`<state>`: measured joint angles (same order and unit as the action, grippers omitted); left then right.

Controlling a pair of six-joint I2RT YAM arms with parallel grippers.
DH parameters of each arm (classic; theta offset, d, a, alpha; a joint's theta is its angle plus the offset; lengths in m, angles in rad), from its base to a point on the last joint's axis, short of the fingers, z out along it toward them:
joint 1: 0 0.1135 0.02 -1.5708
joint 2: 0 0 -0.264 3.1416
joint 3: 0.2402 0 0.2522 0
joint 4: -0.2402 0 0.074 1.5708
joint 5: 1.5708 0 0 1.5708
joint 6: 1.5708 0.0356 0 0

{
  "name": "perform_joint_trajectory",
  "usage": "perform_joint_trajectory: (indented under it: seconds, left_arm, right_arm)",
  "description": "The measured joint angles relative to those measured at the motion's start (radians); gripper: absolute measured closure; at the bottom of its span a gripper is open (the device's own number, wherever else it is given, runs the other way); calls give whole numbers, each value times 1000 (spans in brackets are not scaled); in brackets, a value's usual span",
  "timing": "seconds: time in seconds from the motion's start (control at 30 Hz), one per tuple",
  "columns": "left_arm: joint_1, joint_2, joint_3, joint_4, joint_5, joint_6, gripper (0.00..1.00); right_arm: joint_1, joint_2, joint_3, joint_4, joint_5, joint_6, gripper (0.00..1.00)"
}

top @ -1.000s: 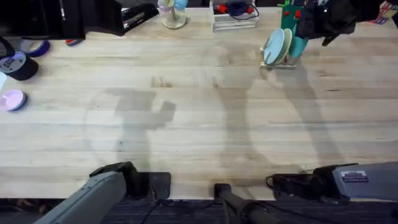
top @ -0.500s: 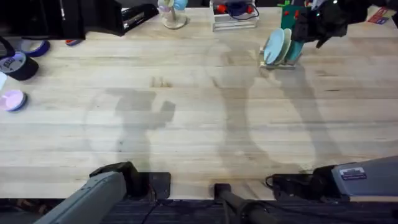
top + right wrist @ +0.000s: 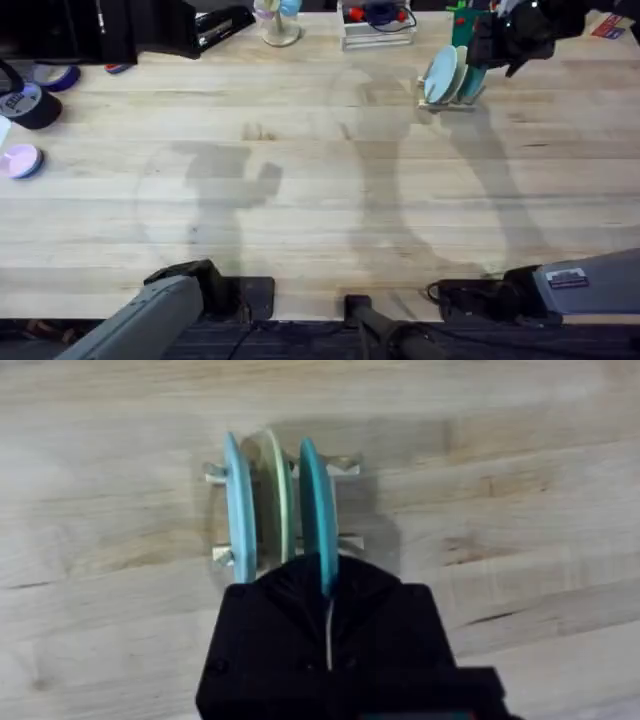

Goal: Pick up the plates from the table one by one and place each into a slot on the dish rack.

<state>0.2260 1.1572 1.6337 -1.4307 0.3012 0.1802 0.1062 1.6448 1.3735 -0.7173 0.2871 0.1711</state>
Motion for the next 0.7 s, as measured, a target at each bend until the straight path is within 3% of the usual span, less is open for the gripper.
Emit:
perform_joint_trajectory:
  seconds: [0.7]
  left_arm:
    - [0,0,0,-2,0,0,6]
  right_arm:
    - [0,0,0,36,0,0,973]
